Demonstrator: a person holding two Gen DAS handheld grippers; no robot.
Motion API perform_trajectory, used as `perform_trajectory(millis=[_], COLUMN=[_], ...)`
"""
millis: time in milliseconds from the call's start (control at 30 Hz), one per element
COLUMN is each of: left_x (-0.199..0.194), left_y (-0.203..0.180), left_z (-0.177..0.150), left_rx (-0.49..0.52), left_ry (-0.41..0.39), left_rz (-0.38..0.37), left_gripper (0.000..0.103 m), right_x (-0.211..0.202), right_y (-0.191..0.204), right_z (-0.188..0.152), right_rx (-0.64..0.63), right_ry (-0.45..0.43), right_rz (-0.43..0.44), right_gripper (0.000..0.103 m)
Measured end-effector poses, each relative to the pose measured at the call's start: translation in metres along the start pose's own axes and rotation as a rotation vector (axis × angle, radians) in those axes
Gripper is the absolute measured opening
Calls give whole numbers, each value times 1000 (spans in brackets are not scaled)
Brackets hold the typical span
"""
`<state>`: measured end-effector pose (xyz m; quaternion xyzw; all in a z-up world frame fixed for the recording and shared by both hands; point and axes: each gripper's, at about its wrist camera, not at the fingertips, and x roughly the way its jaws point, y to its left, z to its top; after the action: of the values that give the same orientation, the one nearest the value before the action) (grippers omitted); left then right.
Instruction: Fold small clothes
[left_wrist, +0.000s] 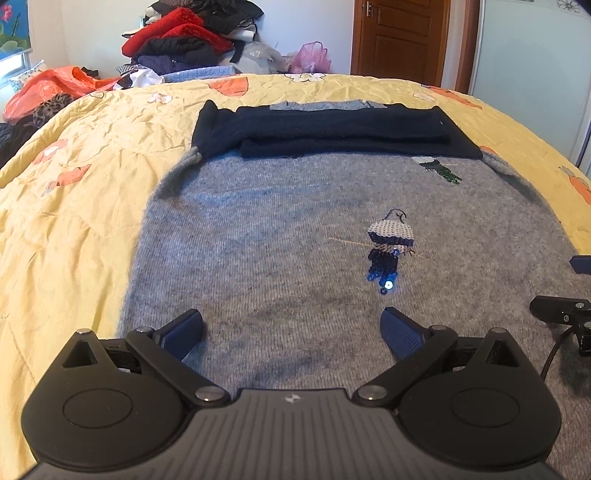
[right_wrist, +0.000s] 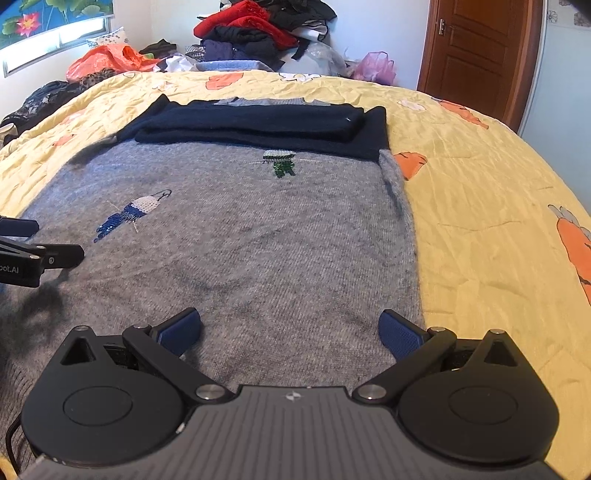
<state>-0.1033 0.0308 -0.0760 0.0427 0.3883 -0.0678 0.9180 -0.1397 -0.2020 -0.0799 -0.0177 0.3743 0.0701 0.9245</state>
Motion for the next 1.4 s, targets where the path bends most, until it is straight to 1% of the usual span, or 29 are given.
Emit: perform_trajectory(millis=[633,1400], left_x=[-15,-32], left_y=[-1,0], left_z=[-14,-32], left_rx=[-10,-24], left_ry=[8,23], left_rz=[9,19], left_gripper=[103,103], right_x=[-13,-30], right_y=[10,18], right_z=[-10,-28], right_rx=[-3,14], right_ry=[12,3], right_rz=[-1,-23], right_gripper=[103,103])
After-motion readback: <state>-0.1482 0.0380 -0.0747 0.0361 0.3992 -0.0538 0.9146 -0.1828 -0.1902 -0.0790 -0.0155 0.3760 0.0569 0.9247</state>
